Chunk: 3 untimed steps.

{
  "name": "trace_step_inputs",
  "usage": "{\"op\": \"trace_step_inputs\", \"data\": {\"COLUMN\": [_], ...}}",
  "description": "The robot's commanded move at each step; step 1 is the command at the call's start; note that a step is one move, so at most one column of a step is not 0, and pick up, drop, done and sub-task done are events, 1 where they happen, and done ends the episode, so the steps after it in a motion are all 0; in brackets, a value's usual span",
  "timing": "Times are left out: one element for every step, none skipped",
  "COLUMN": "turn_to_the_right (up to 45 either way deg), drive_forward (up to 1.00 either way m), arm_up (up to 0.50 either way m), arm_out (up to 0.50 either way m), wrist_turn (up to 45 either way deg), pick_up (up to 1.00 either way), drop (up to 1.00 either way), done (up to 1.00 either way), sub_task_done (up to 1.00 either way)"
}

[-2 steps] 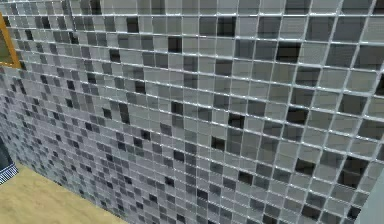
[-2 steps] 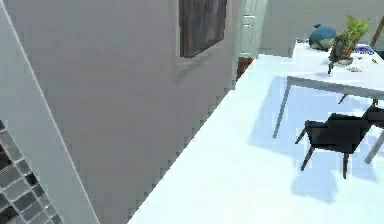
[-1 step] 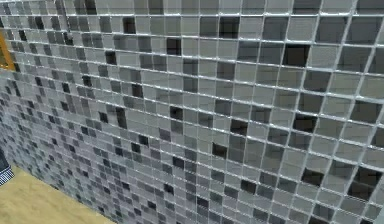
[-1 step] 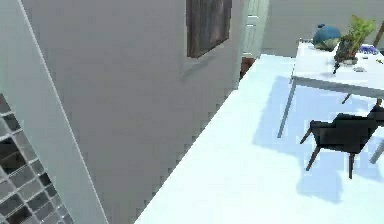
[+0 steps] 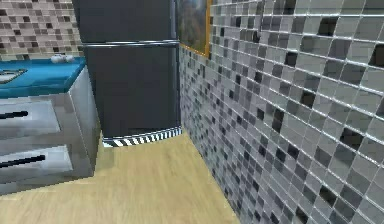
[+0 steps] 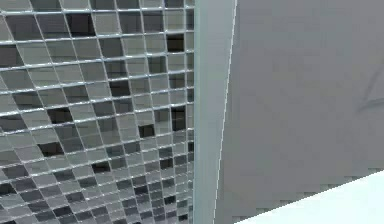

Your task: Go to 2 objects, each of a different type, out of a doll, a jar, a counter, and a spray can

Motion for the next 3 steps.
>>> {"op": "trace_step_inputs", "data": {"turn_to_the_right": [-12.0,0.0,0.0], "drive_forward": [0.0,1.0,0.35], "arm_up": [0.0,0.0,0.0], "arm_out": [0.0,0.0,0.0], "wrist_turn": [0.0,0.0,0.0], "pick_up": [0.0,0.0,0.0], "drop": [0.0,0.0,0.0], "done": [0.0,0.0,0.0], "sub_task_done": [0.0,0.0,0.0]}}
